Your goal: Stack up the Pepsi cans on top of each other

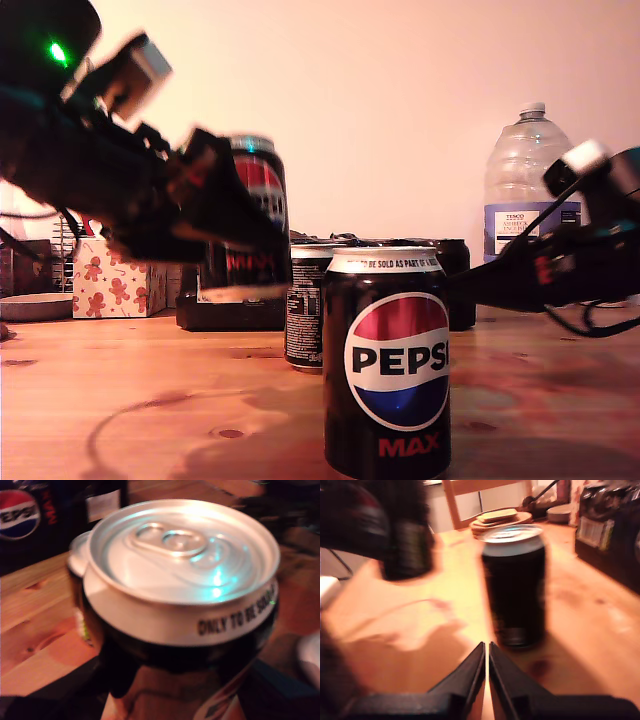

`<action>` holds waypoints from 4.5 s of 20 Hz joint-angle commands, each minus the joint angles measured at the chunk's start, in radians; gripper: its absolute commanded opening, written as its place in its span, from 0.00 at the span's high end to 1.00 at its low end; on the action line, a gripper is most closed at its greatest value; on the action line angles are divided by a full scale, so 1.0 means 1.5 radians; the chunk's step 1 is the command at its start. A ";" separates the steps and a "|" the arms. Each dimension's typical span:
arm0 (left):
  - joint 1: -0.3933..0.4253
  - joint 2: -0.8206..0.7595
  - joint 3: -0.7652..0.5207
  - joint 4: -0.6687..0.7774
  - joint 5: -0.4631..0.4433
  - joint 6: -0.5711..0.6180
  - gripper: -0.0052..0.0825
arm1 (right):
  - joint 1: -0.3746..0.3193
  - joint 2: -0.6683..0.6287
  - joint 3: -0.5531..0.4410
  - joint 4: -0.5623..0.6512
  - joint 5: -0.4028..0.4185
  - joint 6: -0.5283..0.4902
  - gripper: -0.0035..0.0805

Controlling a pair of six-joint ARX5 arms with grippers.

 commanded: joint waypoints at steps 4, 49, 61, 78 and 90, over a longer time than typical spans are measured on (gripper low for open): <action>-0.012 -0.080 -0.013 -0.019 0.004 -0.002 0.53 | 0.040 0.014 0.023 0.001 0.109 0.008 0.54; -0.012 -0.081 -0.013 -0.022 0.000 -0.002 0.53 | 0.275 0.014 0.129 -0.060 0.497 0.142 0.10; -0.012 -0.081 -0.013 -0.019 0.000 -0.002 0.53 | 0.286 0.059 0.149 -0.072 0.474 0.151 0.10; -0.020 -0.089 -0.013 -0.023 0.051 -0.002 0.53 | 0.295 0.059 0.153 -0.043 0.518 0.159 0.59; -0.057 -0.108 -0.013 -0.032 0.050 -0.002 0.53 | 0.246 0.018 0.153 -0.045 0.514 0.233 0.67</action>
